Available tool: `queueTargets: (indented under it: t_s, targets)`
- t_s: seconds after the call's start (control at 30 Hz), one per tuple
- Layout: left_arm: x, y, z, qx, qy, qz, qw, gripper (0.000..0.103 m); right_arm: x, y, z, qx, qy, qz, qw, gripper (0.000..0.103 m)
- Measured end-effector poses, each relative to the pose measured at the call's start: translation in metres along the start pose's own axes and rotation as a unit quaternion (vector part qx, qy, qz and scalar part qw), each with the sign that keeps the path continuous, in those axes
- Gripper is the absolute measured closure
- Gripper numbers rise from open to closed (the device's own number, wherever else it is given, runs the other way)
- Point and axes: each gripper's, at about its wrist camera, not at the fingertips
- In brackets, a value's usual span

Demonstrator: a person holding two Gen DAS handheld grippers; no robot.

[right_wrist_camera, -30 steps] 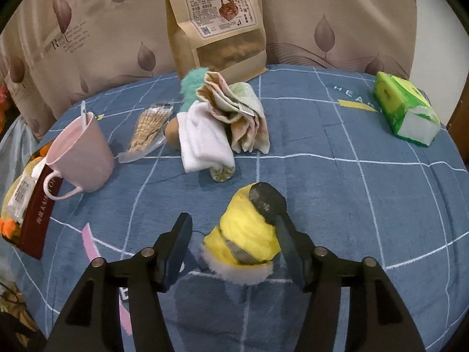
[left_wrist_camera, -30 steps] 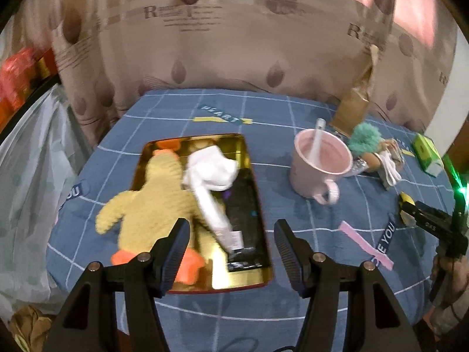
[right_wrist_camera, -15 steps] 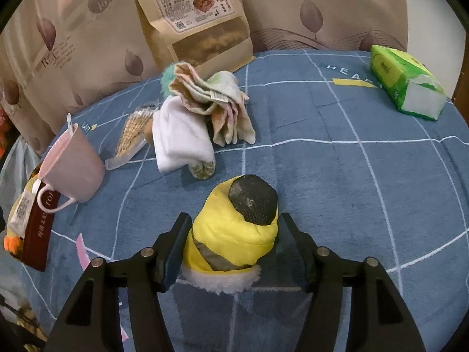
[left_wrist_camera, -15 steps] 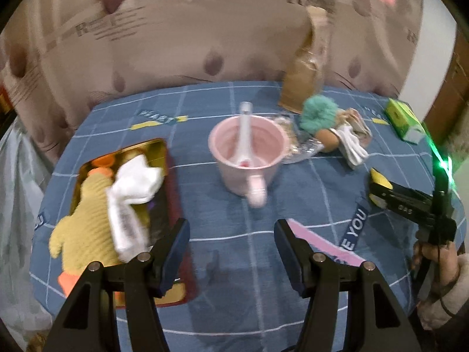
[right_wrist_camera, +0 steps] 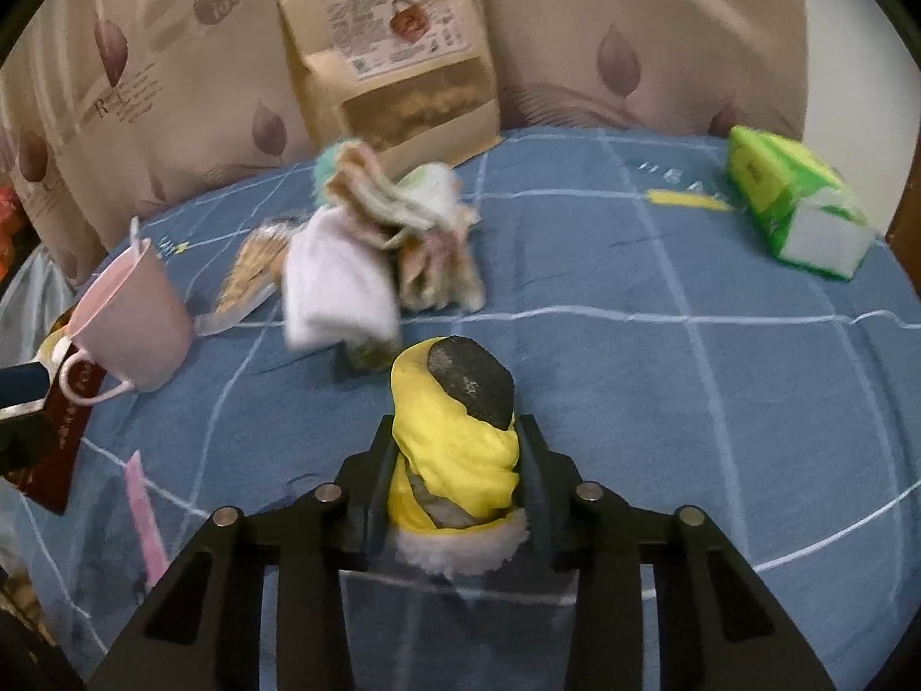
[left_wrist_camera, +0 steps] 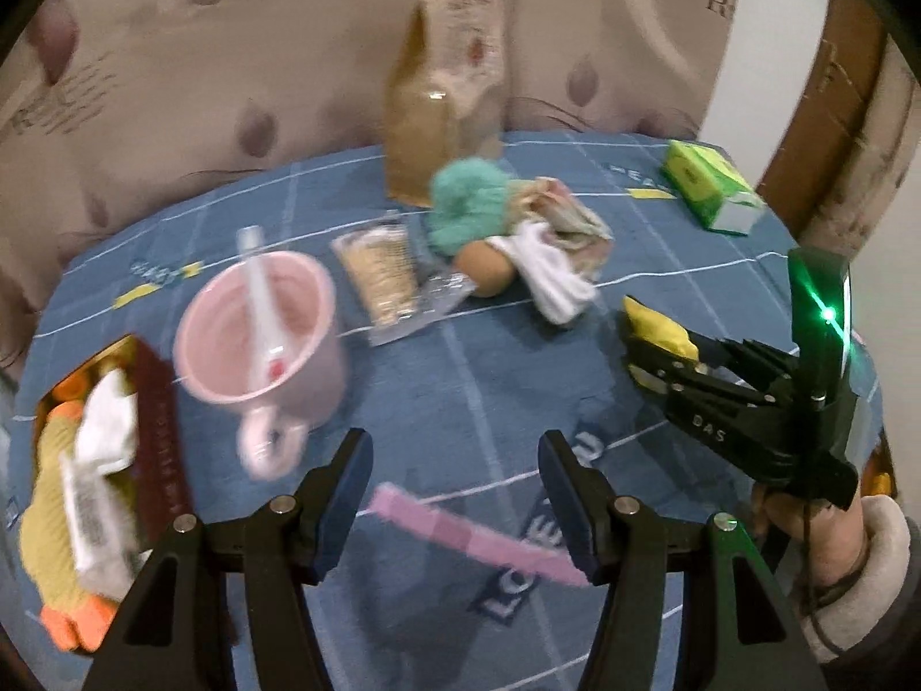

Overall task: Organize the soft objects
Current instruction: 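Grasp the yellow black-headed plush bird with the right tool while the left tool leaves the tray, then grasp the white sock beside the egg sponge with the left tool while the right holds the bird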

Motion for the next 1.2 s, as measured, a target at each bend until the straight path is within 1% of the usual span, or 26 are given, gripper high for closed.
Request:
queueTargets:
  t_s: [0.13,0.23,0.37,0.47,0.57,0.77,0.97,1.03,1.07,1.1,1.13,1.17,1.2]
  targets:
    - [-0.015,0.017,-0.011,0.005,-0.031,-0.002,0.9995,0.042,0.005,0.011,-0.016,0.002,-0.024,-0.019,1.000,0.068]
    - [-0.028,0.031,-0.019,0.013,-0.059,-0.001,0.9982,0.042,0.006,0.019,-0.033,0.004,-0.050,-0.034,0.998,0.068]
    - [-0.045,0.046,-0.031,0.014,-0.068,0.003,0.9976,0.042,-0.001,0.020,-0.051,0.006,-0.068,-0.036,0.997,0.068]
    - [-0.060,0.057,-0.036,0.019,-0.078,0.011,0.9967,0.042,-0.002,0.023,-0.056,-0.002,-0.062,-0.038,0.997,0.068]
    - [-0.075,0.065,-0.037,0.031,-0.079,0.022,0.9962,0.042,-0.004,0.024,-0.057,0.000,-0.061,-0.033,0.998,0.068]
    - [-0.101,0.080,-0.028,0.078,-0.089,0.037,0.9922,0.042,-0.007,0.024,-0.060,-0.007,-0.051,-0.024,0.998,0.068]
    - [-0.119,0.089,-0.018,0.109,-0.079,0.051,0.9895,0.042,-0.008,0.024,-0.063,-0.015,-0.042,-0.018,0.999,0.067]
    - [-0.122,0.088,-0.012,0.131,-0.092,0.046,0.9860,0.042,-0.009,0.024,-0.063,-0.015,-0.043,-0.017,0.999,0.067]
    - [-0.122,0.086,-0.010,0.141,-0.103,0.042,0.9838,0.049,-0.009,0.024,-0.063,-0.015,-0.042,-0.017,0.999,0.067]
    - [-0.121,0.086,-0.009,0.143,-0.110,0.038,0.9828,0.077,-0.009,0.024,-0.063,-0.016,-0.042,-0.016,0.999,0.067]
    - [-0.121,0.085,-0.008,0.145,-0.112,0.038,0.9824,0.084,-0.009,0.024,-0.063,-0.017,-0.041,-0.016,0.999,0.066]
    - [-0.120,0.084,-0.006,0.146,-0.110,0.041,0.9824,0.084,-0.009,0.024,-0.063,-0.017,-0.040,-0.016,0.999,0.066]
    - [-0.118,0.083,-0.005,0.145,-0.109,0.040,0.9826,0.087,-0.010,0.024,-0.063,-0.017,-0.040,-0.016,0.999,0.066]
Point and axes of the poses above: each gripper's, at about its wrist camera, not at the fingertips, and x roughly against the way its jaws point, z to its left, y to its top, and after that the axes turned 12 degrees about -x, right-handed
